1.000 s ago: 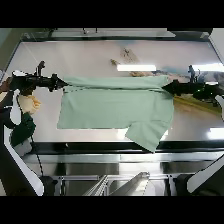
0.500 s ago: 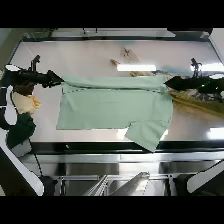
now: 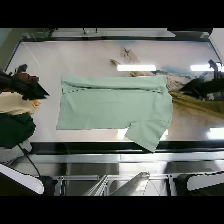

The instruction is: Fold the shirts.

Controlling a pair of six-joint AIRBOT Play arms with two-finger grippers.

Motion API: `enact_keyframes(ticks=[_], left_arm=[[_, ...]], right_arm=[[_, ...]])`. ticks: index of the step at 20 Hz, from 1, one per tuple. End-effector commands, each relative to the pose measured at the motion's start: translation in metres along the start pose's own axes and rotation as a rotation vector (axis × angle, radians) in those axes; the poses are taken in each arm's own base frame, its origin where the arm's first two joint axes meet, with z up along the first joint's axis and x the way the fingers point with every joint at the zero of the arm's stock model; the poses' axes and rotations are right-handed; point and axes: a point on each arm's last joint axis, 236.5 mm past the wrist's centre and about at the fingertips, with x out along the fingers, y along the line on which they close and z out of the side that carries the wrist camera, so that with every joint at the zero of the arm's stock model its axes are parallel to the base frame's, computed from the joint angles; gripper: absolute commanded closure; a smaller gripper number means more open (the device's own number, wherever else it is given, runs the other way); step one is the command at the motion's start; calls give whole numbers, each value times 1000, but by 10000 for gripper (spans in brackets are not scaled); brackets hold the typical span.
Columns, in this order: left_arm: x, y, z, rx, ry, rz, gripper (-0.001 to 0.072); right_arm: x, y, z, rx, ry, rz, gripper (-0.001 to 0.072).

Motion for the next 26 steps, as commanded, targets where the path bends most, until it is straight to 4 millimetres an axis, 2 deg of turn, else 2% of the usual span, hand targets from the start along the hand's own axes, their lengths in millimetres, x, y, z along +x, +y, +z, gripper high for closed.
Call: enact_keyframes(ticks=[1,3,4,5,6,7,9,13,14,15,16,18,21,23,24,25,26], left_arm=[[52,35,-73,-131,128,51,435],[83,46,-102,-195,194,43,435],[94,49,-108,-207,215,43,436],[100,44,-109,-176,227,27,507],[102,43,-103,-158,219,37,504],[103,42,-97,-133,209,63,490],[107,37,-86,-96,191,95,478],[120,21,-88,-46,220,104,479],[121,19,-87,-41,218,106,511],[123,19,-87,-37,218,109,634],[123,18,-86,-38,214,104,689],[123,18,-85,-39,210,105,689],[123,18,-85,-39,210,105,689],[123,18,-85,-39,212,103,688],[122,17,-87,-39,218,101,682],[119,16,-88,-41,227,95,681],[113,14,-89,-41,241,83,682]], right_arm=[[-3,-1,-62,182,82,83,279],[-2,0,-87,239,90,107,279],[-3,1,-98,260,92,113,280],[-4,4,-109,281,92,118,315],[-4,6,-119,295,84,114,368],[-3,9,-130,307,74,108,364],[1,13,-150,325,50,86,249],[23,6,-190,412,36,45,243],[32,2,-200,445,49,35,243],[40,-1,-209,466,58,26,243],[49,-1,-220,483,77,22,243],[68,4,-233,506,103,27,244],[96,24,-231,492,116,76,248],[104,37,-208,461,58,140,253],[102,44,-192,437,24,179,378],[95,49,-178,392,7,201,582],[85,53,-166,343,0,213,629]])
